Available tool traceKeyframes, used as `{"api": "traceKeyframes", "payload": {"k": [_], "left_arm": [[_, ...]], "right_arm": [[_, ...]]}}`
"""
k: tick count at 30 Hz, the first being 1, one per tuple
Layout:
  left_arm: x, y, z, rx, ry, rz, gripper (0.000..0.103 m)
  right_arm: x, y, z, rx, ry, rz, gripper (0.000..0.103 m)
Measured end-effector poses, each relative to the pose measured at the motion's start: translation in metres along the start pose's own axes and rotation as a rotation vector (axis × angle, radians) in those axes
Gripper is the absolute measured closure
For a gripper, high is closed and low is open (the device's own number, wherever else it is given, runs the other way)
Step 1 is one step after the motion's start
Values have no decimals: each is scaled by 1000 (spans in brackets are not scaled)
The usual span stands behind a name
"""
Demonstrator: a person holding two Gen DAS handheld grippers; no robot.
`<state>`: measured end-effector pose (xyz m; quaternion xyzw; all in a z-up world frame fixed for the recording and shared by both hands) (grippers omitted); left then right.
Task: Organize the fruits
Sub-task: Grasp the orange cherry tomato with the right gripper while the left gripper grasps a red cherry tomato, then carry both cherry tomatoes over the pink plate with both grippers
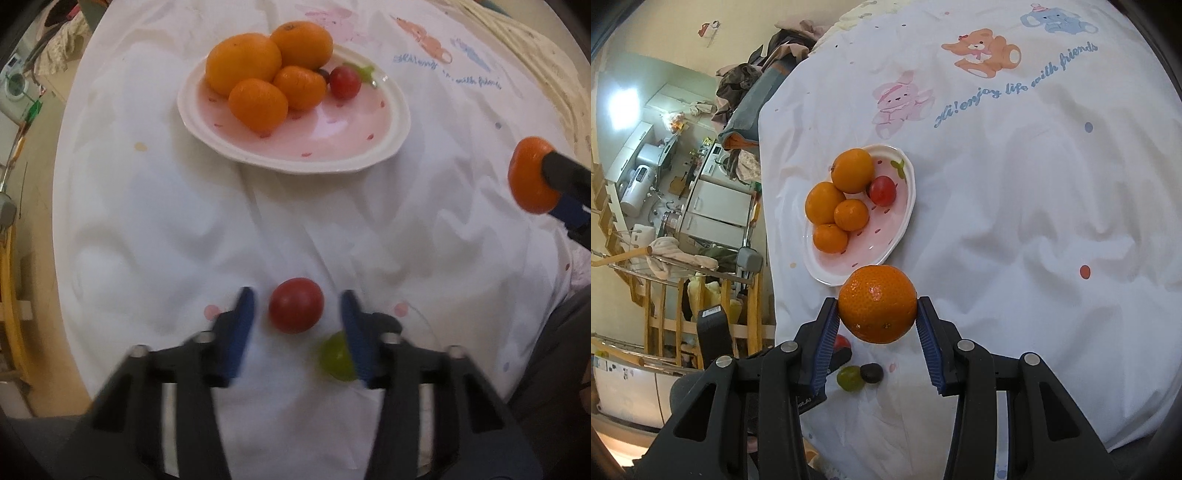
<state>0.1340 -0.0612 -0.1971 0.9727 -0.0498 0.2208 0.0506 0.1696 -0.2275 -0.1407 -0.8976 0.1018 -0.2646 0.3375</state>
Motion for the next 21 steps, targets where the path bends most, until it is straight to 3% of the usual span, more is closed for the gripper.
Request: {"api": "traceKeyframes", "payload": {"k": [3,10,21], "left_arm": [[1,-1,-2,-1,9,6,76],[22,-13,-26,6,140,-24,76],[24,-25,-34,31,167,-47,76]], "right_arm": [[-1,1,-1,-8,-3,-3,58],[-5,0,1,-18,-12,-27,58],[-5,6,-1,-50,-3,-33,58]]}}
Point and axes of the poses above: each gripper's, at about its wrist camera, not at the fingertips, and z roughly the way its jaws point, y to its right, x to its top, the point moved 8 cm from there along z, roughly the way its jaws point, and after that the axes turned 15 degrees about y, right-handed, at the moved point
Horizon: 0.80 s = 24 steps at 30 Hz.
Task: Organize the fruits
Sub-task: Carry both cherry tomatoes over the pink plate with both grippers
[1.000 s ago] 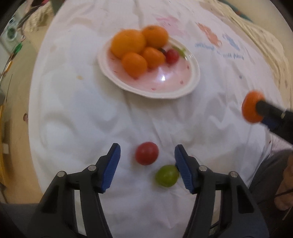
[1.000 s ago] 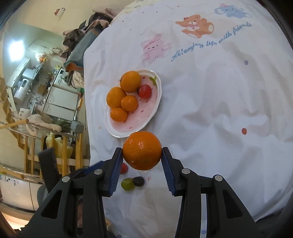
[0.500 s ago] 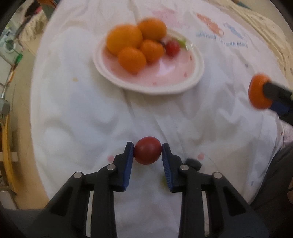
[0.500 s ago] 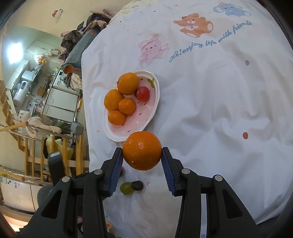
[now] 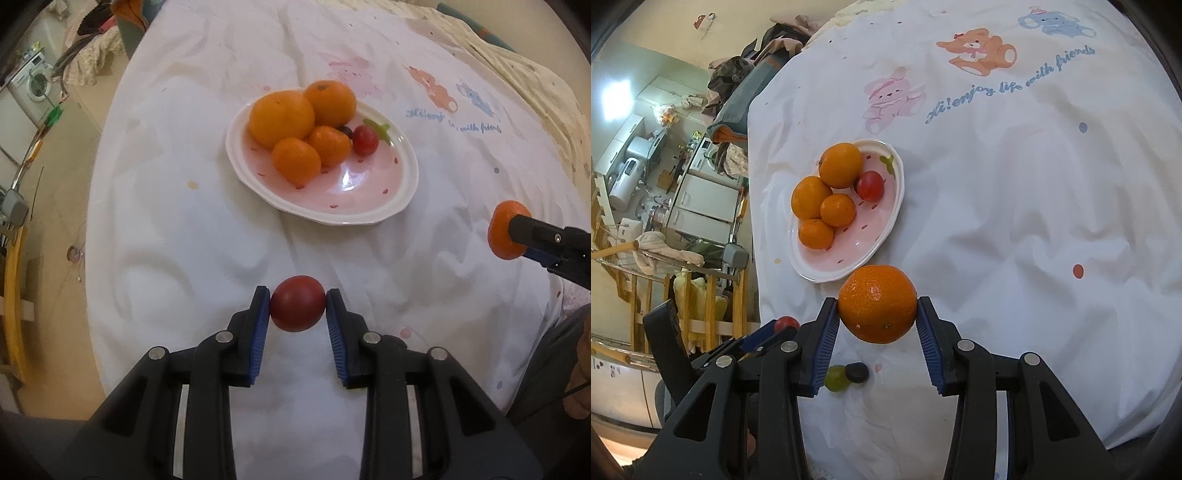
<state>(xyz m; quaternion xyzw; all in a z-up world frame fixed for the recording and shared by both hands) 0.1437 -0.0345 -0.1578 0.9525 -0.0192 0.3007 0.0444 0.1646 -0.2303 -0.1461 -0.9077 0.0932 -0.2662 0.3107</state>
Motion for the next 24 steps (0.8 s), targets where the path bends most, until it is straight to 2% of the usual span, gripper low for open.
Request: {"api": "traceKeyframes", "payload": {"k": [4,9,12,17,24], "left_arm": [[9,-11,-12,23,46,-31,76],[38,-19,-36,47,168,-73,76],[56,-21,-46,51,208,-81,76],[75,-23,-47,50,215,-80,76],[95,-20,-34,46,202,-67,76]], "right_arm": [[3,-6,-8,21,28,-14,58],[14,-21,-23,77,100,-45,58],[24,-28,-31,106,142,-57,58],[40,-35,-33,123,173,-85,58],[61,-30,-22,72,185,-129,58]]}}
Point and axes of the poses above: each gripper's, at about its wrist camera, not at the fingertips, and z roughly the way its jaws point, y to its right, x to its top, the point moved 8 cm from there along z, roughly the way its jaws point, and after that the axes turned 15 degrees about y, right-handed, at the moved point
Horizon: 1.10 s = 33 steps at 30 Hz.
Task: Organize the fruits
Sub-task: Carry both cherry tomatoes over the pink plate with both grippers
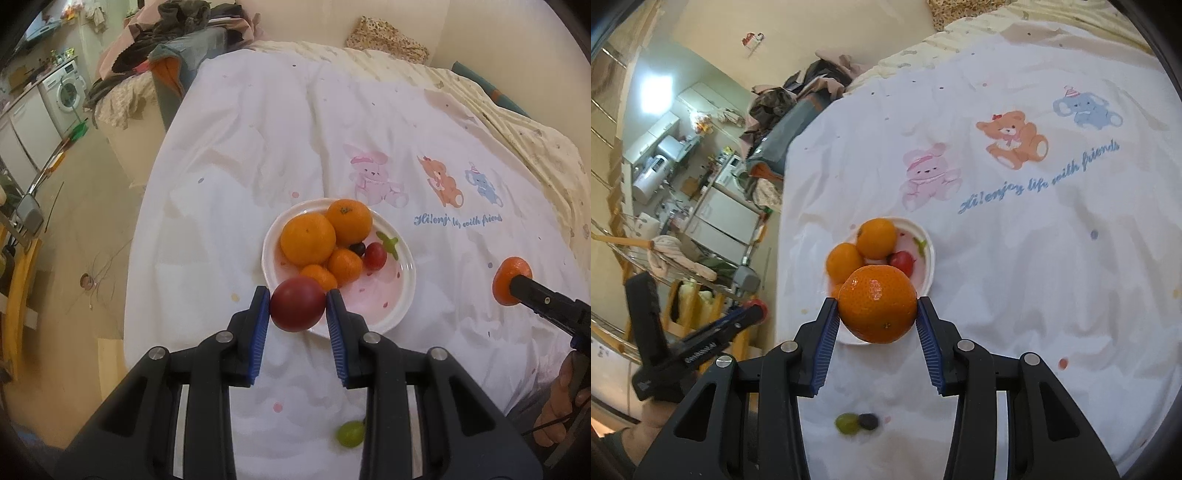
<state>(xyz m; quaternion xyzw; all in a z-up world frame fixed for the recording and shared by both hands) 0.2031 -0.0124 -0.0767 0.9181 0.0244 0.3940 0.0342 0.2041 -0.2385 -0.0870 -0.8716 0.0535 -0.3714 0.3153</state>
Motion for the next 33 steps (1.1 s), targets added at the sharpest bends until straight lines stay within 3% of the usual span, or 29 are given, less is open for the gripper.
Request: {"api": "traceKeyframes", "payload": {"k": [9,17,25,33], "left_arm": [[14,13,27,-10,-21,38,76],[9,19,49,-29,-53,-1,76],[-11,16,68,-35,-102,-9,76],[-35,44,80,-115,-177,30,76]], "right_arm": [[20,4,25,-17,5,-59,58],[24,17,53,-35,-39,-40,58],[9,12,85,-10,-125,-60,58],[-16,18,113,4,-234,-5,58]]}}
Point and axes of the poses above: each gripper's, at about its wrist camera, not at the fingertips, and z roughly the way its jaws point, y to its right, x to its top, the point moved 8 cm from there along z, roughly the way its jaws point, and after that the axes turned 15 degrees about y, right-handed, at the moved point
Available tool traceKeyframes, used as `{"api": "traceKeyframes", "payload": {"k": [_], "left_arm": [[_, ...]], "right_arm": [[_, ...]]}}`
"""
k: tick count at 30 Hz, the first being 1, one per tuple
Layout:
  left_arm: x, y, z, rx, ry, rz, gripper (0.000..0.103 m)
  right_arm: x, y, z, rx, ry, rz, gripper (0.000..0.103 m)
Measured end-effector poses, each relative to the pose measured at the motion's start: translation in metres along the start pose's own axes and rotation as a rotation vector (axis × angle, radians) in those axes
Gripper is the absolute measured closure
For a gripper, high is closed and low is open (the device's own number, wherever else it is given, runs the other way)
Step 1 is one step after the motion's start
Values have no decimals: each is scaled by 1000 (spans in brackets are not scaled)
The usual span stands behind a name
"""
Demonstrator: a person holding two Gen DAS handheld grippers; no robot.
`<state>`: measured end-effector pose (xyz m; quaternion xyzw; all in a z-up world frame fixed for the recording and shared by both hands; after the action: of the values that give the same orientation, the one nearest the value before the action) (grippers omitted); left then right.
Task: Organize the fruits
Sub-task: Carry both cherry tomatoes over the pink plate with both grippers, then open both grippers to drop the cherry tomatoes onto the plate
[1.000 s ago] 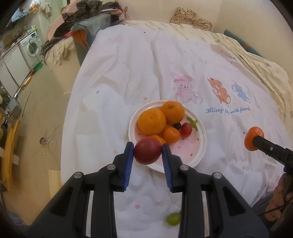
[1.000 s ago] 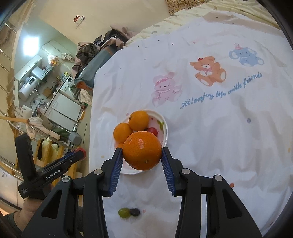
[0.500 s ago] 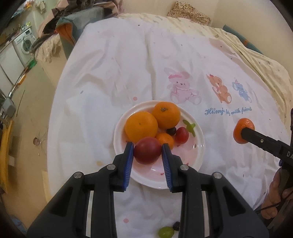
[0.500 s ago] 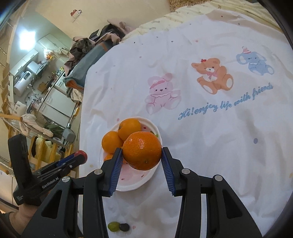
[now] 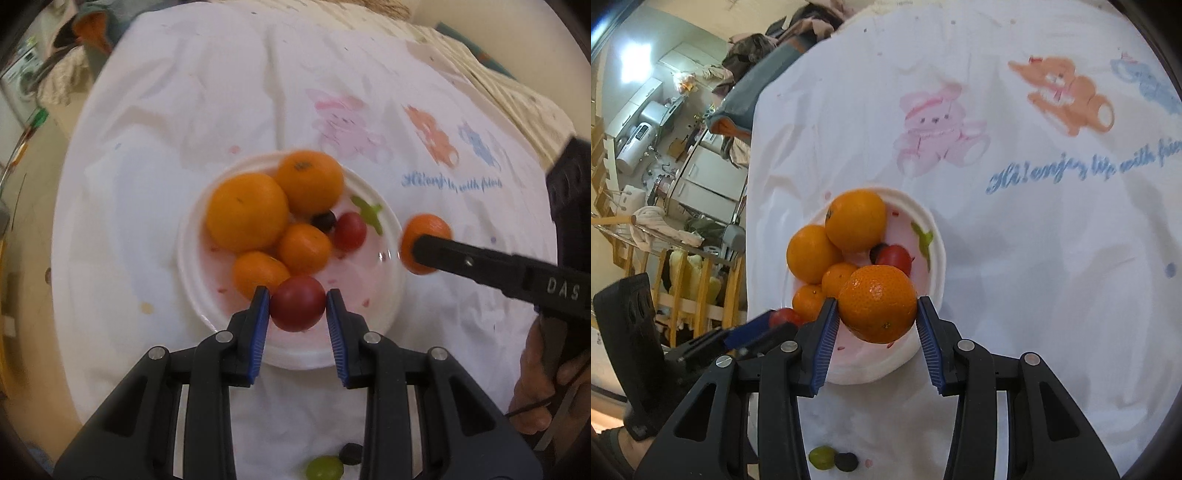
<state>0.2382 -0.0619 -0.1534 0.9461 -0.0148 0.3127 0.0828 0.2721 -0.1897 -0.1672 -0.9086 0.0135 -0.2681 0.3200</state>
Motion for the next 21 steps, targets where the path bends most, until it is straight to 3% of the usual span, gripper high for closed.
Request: {"api": "traceKeyframes", "payload": {"k": [9,19,21], "left_arm": [[-4,3,7,-2,-24,11,76],[-7,3,11,1,-43,17,75],[-8,4,12,-3,-51,20,75]], "right_arm": [[-7,8,5,11,-31,67,56],[-11,4,9,10,-55,60,55],[-10,4,8,13,-53,71,45]]}}
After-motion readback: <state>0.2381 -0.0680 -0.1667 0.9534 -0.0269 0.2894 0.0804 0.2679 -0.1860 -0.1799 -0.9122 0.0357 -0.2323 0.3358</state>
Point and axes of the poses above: each gripper's, at about its wrist camera, not at the fingertips, and z roughly the way its jaws point, y to its right, x to its top, the point moved 8 cm from there along z, roughly the way its jaws point, and after that the axes turned 15 degrees about y, right-handed, at the moved point
